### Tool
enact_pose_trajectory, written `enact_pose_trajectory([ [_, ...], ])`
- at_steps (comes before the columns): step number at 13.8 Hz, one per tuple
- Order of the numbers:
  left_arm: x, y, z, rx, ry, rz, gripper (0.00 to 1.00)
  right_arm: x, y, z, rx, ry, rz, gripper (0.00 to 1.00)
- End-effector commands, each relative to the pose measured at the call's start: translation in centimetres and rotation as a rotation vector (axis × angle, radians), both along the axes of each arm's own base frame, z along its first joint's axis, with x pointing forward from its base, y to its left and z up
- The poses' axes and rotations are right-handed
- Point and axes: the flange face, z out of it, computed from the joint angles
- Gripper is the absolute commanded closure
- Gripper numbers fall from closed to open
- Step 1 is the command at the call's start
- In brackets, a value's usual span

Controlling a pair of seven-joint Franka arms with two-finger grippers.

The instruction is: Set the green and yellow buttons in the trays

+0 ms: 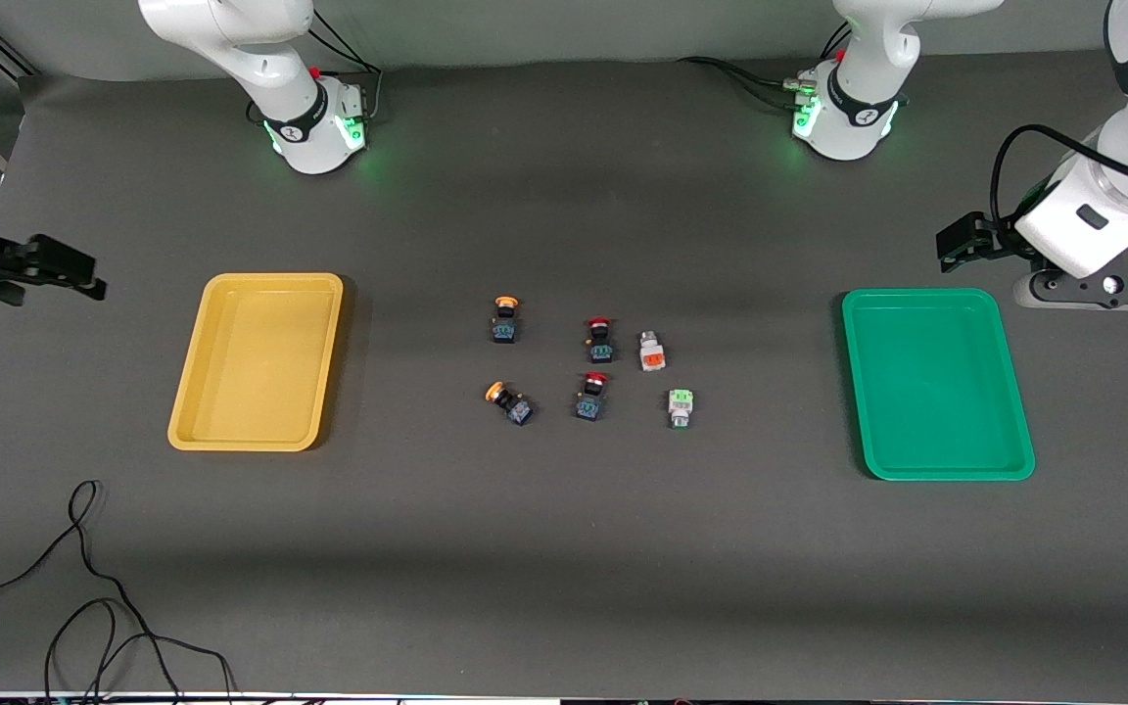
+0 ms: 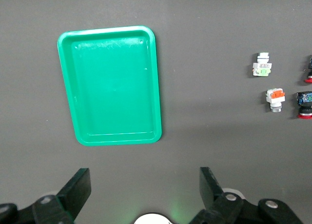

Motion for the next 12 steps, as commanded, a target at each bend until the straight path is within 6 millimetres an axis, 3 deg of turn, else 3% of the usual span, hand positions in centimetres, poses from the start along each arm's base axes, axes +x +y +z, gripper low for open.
enact_pose_trajectory([
  [1,0.0,0.2,0.4,-0.008,0.013,-0.003,0.01,-2.1,6.3,-0.3,-0.015,0.02,-0.021,0.0],
  [3,0.1,0.1,0.5,-0.009,0.008,-0.004,0.02,-3.3,13.1,-1.4,-0.021,0.033,-0.081,0.0],
  [5,0.3,0.1,0.2,-0.011,0.01,-0.002,0.02,-4.9,21.6,-3.1,-0.026,0.022,-0.137,0.0],
  [8,0.9,-1.1,-1.1,-0.012,0.02,-0.001,0.03,-8.6,32.5,-7.5,-0.024,0.022,-0.172,0.0],
  [10,1.9,-2.9,-2.8,-0.066,0.032,0.043,0.04,-10.6,37.3,-9.4,-0.023,0.011,-0.186,0.0],
  [12,3.3,-5.7,-5.9,-0.087,0.034,0.103,0.05,-12.7,39.7,-10.5,-0.034,0.025,-0.137,0.0],
])
